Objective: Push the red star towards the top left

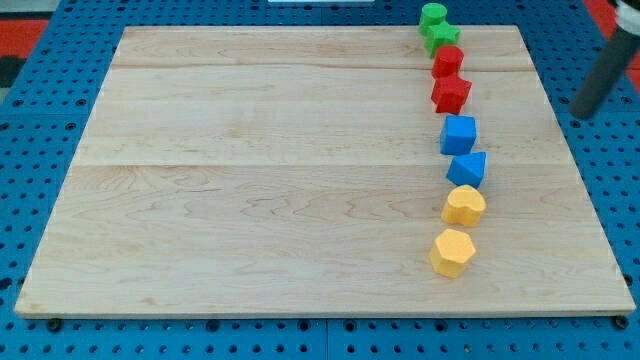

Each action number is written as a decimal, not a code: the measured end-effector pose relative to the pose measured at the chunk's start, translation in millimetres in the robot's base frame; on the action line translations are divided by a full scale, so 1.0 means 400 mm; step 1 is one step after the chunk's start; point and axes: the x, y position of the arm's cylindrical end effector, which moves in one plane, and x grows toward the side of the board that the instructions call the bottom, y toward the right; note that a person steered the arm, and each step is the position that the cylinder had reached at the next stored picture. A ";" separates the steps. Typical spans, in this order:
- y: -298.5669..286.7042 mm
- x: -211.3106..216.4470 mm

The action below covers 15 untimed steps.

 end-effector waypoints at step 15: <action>-1.018 -0.046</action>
